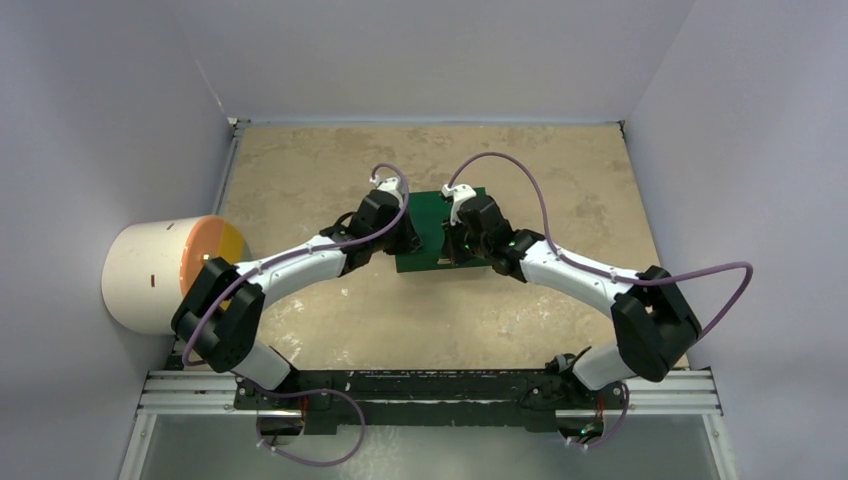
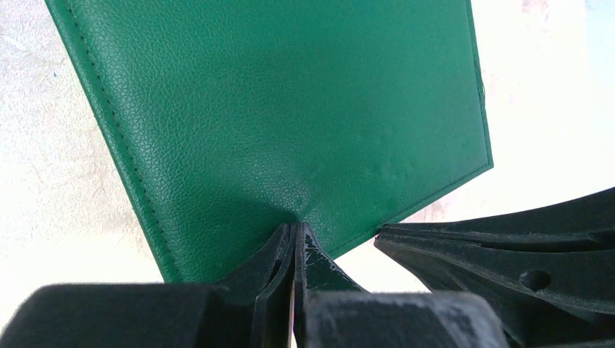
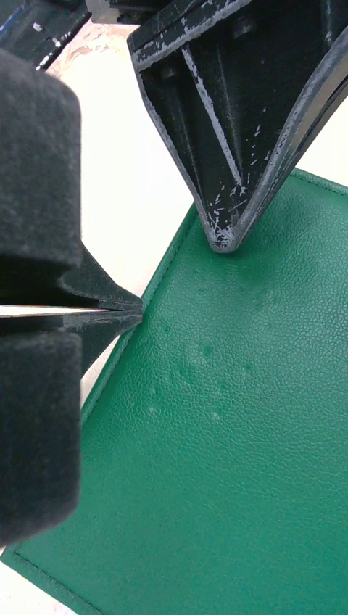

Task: Organize the mixed jewelry

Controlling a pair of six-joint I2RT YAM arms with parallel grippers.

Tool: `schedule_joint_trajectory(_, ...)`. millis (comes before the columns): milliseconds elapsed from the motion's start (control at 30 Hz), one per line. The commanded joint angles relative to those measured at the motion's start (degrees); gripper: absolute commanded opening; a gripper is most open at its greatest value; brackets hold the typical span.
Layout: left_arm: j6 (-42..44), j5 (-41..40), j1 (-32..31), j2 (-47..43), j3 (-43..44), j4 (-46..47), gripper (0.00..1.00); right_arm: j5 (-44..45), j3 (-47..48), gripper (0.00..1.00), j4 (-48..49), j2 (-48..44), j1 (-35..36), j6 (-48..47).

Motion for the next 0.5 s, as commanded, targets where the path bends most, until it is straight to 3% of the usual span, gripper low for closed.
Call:
schedule_joint_trajectory(0,-0.5,0.1,-0.5,0.8,-3.3,-2.2,0.00,0.1,-2.3,0.00,3.5,-0.5,0.4,1.6)
schedule_joint_trajectory(467,-0.3,2.0,-0.7,-1.8,-3.0,-2.2,0.00,0.9,-4.9,0.00,3.6,-3.4,0.5,2.9)
